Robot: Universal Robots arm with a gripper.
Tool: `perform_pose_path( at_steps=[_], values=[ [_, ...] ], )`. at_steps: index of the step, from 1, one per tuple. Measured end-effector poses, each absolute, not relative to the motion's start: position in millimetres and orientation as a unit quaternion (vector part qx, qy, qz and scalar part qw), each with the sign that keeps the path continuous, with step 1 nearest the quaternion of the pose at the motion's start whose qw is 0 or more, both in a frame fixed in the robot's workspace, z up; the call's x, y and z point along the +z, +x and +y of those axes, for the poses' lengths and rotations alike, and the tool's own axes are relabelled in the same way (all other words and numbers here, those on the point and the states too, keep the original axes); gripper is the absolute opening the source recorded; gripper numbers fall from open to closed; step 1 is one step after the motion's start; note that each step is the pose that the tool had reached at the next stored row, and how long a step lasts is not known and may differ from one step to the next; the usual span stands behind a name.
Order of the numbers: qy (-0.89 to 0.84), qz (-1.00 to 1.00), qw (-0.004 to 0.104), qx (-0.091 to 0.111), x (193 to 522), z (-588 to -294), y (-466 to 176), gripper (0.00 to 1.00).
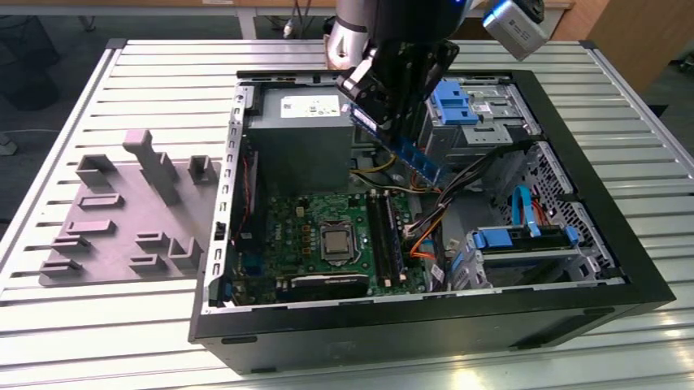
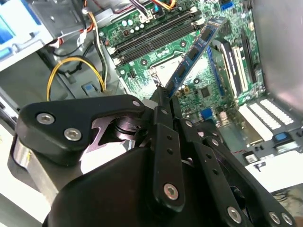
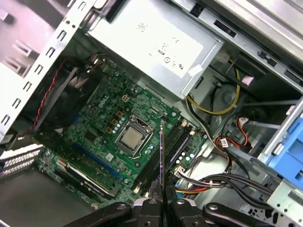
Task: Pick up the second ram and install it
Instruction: 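Insert the second ram into the second slot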
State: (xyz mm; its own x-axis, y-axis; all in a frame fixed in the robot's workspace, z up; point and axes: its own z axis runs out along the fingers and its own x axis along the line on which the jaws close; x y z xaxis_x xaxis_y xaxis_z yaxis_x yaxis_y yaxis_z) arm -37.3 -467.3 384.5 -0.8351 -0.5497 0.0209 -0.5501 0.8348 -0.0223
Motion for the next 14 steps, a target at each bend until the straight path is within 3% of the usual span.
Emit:
perform_pose_path(
  at_steps=[14],
  values=[
    [0.188, -0.982, 0.009, 0.014, 380.9, -467.3, -37.3, 0.14]
  ],
)
